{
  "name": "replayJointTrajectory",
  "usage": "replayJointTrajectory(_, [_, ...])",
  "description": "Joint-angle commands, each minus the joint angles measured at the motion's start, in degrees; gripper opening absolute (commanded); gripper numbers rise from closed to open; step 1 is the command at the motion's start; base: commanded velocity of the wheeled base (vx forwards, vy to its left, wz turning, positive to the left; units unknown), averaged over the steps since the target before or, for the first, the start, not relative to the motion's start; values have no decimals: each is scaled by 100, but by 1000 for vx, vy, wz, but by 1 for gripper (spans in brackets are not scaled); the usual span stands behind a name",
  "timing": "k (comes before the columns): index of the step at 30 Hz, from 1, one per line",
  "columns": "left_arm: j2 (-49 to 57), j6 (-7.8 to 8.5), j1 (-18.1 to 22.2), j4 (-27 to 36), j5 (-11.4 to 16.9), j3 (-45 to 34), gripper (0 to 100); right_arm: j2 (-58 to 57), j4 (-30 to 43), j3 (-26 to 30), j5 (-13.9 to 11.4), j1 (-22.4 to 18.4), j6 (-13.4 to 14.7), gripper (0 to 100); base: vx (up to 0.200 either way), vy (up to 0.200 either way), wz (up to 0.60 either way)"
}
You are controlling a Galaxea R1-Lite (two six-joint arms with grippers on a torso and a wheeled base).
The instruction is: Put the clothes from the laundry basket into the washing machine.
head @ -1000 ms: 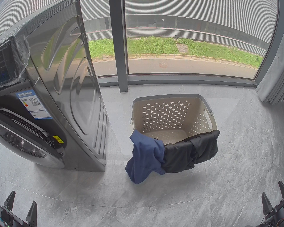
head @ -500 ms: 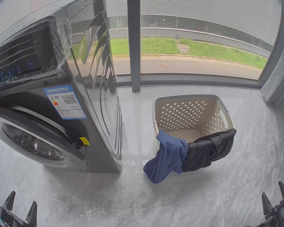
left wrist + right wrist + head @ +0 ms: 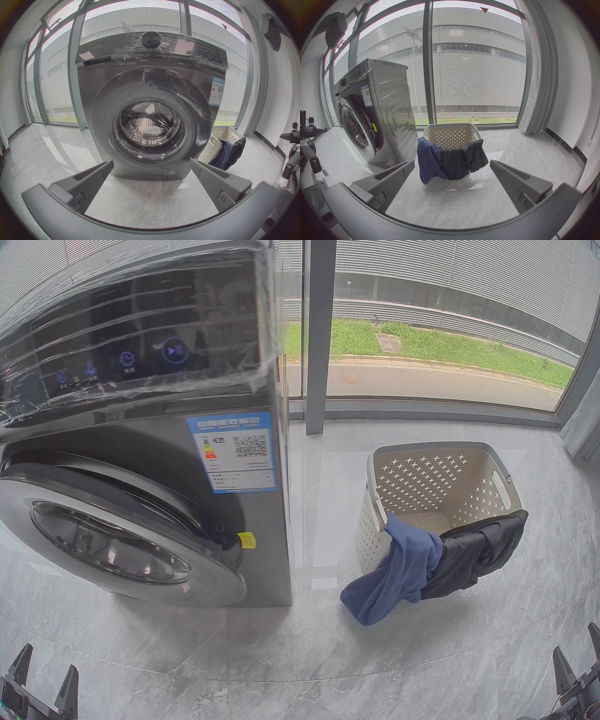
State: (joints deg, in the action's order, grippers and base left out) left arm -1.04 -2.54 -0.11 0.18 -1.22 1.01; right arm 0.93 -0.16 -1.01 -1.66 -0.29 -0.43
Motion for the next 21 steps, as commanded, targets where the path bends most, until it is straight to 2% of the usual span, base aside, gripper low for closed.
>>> replayJointTrajectory(1, [86,-1,2,-1,-1,-92,100,-66,-2,101,-1,3,-1,100,0,200,0])
replayJointTrajectory(21, [86,-1,2,-1,-1,-92,100,-66,-2,101,-1,3,-1,100,0,200,0])
